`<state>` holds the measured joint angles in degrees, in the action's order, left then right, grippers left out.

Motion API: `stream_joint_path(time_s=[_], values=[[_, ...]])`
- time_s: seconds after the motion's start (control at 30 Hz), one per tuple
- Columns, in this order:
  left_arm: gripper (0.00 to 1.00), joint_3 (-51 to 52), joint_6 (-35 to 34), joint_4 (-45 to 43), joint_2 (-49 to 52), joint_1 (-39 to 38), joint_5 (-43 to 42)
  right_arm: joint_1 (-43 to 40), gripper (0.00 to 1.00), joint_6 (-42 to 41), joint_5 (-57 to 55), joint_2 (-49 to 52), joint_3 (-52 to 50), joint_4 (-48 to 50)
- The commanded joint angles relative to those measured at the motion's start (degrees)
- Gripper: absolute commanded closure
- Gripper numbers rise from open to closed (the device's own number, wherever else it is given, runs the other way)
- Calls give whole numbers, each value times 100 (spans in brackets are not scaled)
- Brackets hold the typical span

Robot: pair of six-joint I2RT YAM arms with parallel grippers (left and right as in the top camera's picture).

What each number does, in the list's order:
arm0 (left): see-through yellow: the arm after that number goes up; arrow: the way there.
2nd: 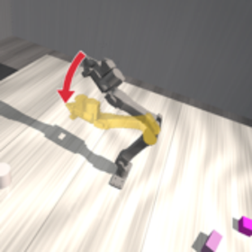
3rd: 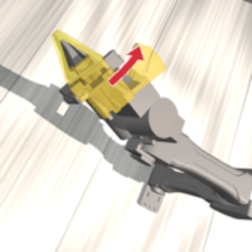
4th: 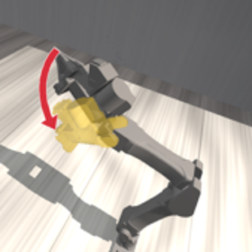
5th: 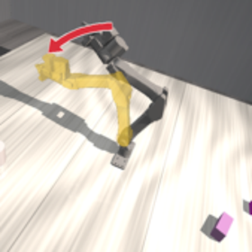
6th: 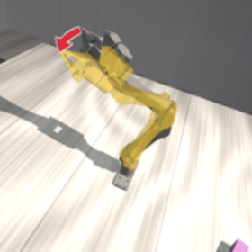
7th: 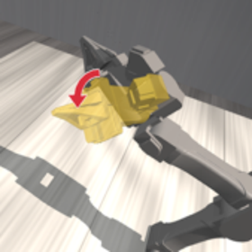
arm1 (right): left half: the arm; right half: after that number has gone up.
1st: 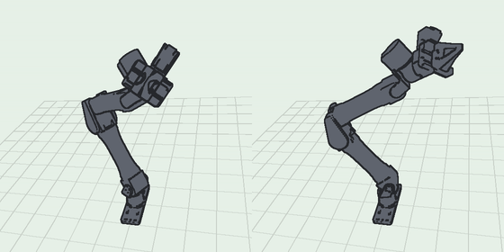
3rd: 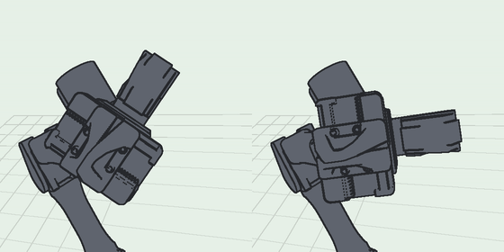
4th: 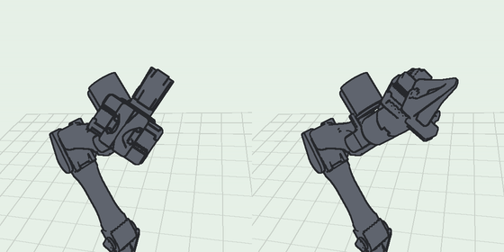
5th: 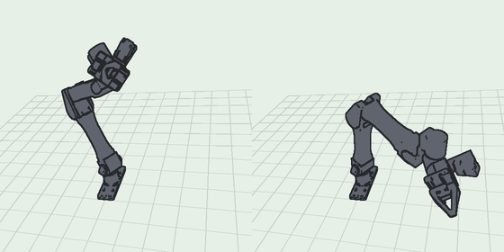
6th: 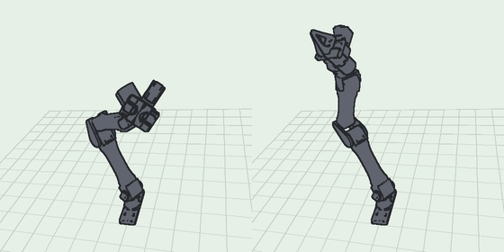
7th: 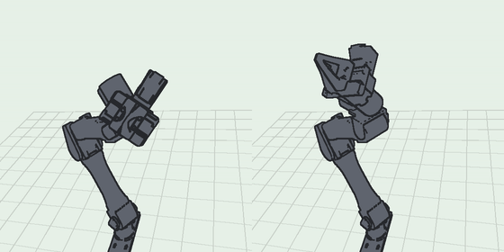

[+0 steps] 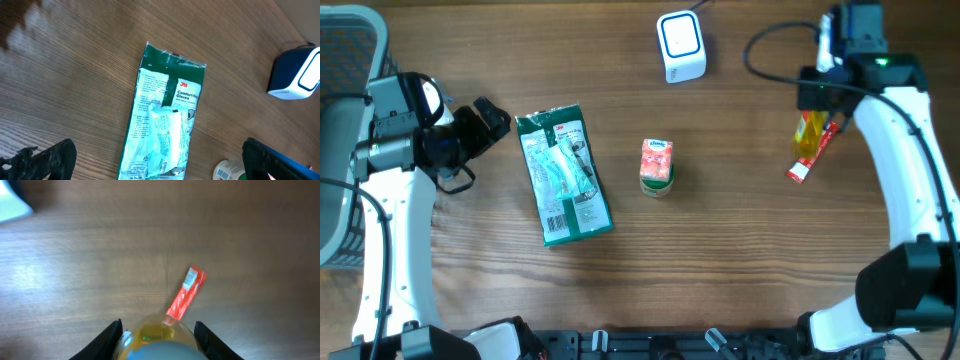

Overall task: Scan the item barcode
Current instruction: 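Carry the oil bottle right and set it beside the red packet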

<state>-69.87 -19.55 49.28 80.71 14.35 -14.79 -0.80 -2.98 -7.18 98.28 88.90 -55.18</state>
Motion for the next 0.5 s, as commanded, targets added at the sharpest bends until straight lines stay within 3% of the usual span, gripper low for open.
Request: stream_joint_path(time_s=[0.0,0.17,0.3,0.47], values=[[0,-46,116,-15,-31,-15,31,-651,96,-640,940,17,-616,584],[0,-46,116,-15,-31,-15,31,-861,96,-649,1375,20,-1388,2146],[0,-48,116,-15,-31,-15,31,-839,96,-964,1353,20,-1853,2671],[0,-46,116,-15,-31,-15,31,-839,96,-896,479,20,-2175,2841]])
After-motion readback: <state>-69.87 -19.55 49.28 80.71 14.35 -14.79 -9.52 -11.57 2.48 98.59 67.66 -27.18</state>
